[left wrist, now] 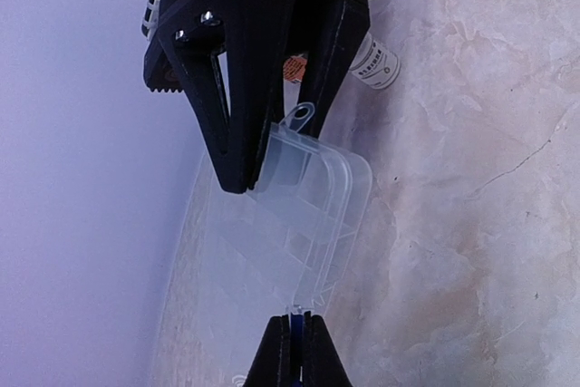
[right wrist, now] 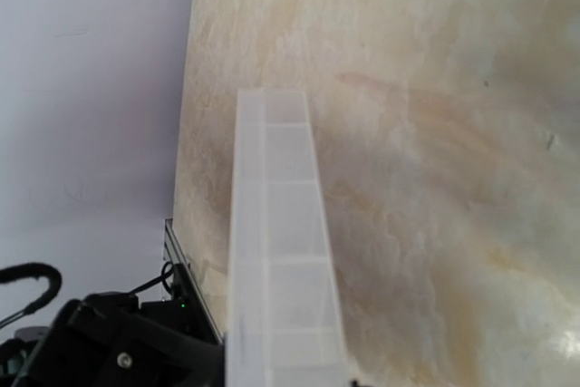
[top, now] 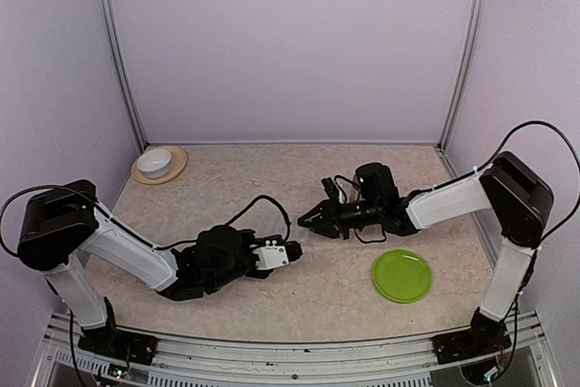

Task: Sort the pills into containers
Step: Open the lid of the pill container.

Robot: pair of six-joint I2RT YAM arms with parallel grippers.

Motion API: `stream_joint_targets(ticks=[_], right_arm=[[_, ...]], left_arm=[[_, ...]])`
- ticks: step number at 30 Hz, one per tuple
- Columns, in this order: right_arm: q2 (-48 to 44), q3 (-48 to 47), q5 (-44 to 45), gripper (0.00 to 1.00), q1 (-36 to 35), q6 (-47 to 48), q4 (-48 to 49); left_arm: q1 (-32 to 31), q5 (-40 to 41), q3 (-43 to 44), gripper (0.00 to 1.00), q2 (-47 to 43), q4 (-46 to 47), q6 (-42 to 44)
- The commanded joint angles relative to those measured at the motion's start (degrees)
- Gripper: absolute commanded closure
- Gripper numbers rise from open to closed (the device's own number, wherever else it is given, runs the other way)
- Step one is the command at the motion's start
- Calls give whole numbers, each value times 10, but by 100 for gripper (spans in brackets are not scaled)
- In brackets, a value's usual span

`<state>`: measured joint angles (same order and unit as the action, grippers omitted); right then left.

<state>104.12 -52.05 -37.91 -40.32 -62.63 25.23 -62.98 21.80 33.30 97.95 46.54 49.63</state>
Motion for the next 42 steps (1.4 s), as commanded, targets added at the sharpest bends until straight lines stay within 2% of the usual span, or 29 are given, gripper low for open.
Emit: stream_joint_targets(ticks=[1, 9, 19, 26, 32, 42], right_arm=[[18, -16, -17, 100, -1, 12, 7], [42, -34, -21, 85, -1, 22, -3], [48, -60, 2, 53, 0, 63, -59], [44, -77, 29, 44, 2, 99, -109], [23, -95, 54, 31, 6, 141, -160], [-25, -135, 102, 26, 8, 217, -254]], left_arm=[[8, 37, 20, 100, -3, -8, -35], [7, 56, 29, 100, 1, -47, -62], [7, 61, 51, 100, 6, -95, -93], [8, 67, 66, 100, 2, -132, -110], [9, 71, 90, 100, 2, -173, -128], [18, 50, 161, 100, -7, -295, -175]])
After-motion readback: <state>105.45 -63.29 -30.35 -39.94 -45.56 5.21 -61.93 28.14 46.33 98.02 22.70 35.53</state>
